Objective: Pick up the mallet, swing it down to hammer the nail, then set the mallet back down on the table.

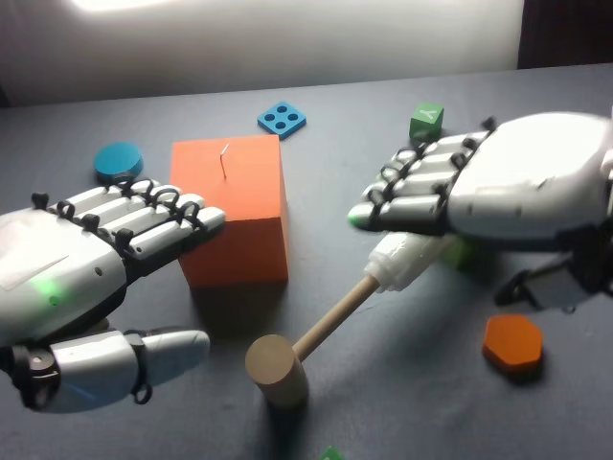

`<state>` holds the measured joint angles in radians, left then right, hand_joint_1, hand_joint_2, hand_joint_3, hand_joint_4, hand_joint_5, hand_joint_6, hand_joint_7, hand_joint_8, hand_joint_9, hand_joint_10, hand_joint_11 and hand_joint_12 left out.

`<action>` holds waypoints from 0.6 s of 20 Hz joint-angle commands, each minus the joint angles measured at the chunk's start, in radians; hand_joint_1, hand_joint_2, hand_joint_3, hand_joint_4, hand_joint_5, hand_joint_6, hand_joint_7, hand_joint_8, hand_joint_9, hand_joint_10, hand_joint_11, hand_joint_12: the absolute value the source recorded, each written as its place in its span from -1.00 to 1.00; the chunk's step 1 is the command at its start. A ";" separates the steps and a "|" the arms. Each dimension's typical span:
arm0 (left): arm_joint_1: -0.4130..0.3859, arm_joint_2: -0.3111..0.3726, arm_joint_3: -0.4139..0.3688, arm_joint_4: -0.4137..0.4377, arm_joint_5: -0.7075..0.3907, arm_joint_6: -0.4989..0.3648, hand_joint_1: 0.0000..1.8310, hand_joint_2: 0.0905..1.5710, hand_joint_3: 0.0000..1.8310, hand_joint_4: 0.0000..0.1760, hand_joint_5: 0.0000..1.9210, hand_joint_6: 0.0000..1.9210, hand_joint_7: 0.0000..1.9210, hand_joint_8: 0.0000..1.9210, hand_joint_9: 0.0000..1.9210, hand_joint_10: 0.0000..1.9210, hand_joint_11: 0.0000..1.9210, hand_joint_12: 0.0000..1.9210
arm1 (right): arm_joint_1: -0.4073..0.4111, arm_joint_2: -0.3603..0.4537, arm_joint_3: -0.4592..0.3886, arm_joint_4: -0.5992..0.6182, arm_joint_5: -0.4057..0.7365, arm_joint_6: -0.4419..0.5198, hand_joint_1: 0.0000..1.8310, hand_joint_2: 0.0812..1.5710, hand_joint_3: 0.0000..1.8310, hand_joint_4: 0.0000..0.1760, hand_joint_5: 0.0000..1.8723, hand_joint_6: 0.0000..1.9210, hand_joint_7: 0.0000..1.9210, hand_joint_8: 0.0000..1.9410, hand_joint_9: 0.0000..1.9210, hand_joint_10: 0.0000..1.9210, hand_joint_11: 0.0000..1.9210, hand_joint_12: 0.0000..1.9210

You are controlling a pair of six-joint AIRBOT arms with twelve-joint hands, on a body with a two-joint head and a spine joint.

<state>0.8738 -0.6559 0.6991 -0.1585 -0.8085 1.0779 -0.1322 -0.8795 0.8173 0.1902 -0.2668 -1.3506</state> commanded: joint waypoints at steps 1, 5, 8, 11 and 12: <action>-0.006 0.010 0.011 0.023 -0.117 -0.016 -1.00 0.70 -1.00 -1.00 -0.94 -1.00 -0.94 -1.00 -0.96 -1.00 -0.96 -0.92 | 0.018 0.000 0.009 0.002 0.058 0.021 0.37 0.29 -1.00 -1.00 -1.00 -1.00 -1.00 -1.00 -1.00 -1.00 -1.00 -1.00; -0.006 0.009 0.070 0.101 -0.104 -0.074 -1.00 0.69 -1.00 -1.00 -0.94 -1.00 -0.92 -1.00 -0.93 -1.00 -1.00 -0.76 | 0.019 -0.029 0.019 -0.454 0.035 0.463 0.39 0.22 -1.00 -1.00 -1.00 -1.00 -1.00 -1.00 -1.00 -1.00 -1.00 -1.00; -0.007 0.003 0.106 0.156 -0.087 -0.109 -1.00 0.68 -1.00 -1.00 -0.93 -1.00 -0.91 -1.00 -0.94 -0.99 -1.00 -0.80 | 0.019 -0.078 0.024 -0.844 -0.045 0.801 0.44 0.23 -1.00 -1.00 -1.00 -1.00 -1.00 -1.00 -1.00 -1.00 -1.00 -1.00; -0.007 -0.019 0.148 0.221 -0.087 -0.184 -1.00 0.68 -1.00 -1.00 -0.90 -1.00 -0.88 -0.99 -0.90 -0.99 -1.00 -0.72 | 0.023 -0.128 0.059 -0.844 -0.062 0.825 0.47 0.24 -1.00 -1.00 -1.00 -1.00 -1.00 -1.00 -1.00 -1.00 -1.00 -1.00; -0.010 -0.028 0.159 0.242 -0.087 -0.213 -1.00 0.68 -1.00 -1.00 -0.91 -1.00 -0.89 -1.00 -0.90 -1.00 -1.00 -0.71 | 0.021 -0.156 0.080 -0.844 -0.082 0.840 0.42 0.22 -1.00 -1.00 -1.00 -1.00 -1.00 -1.00 -1.00 -1.00 -1.00 -1.00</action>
<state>0.8730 -0.6880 0.8589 0.0967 -0.7849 0.8646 -0.1230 -1.0454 0.9012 -0.6289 -0.4019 -0.5125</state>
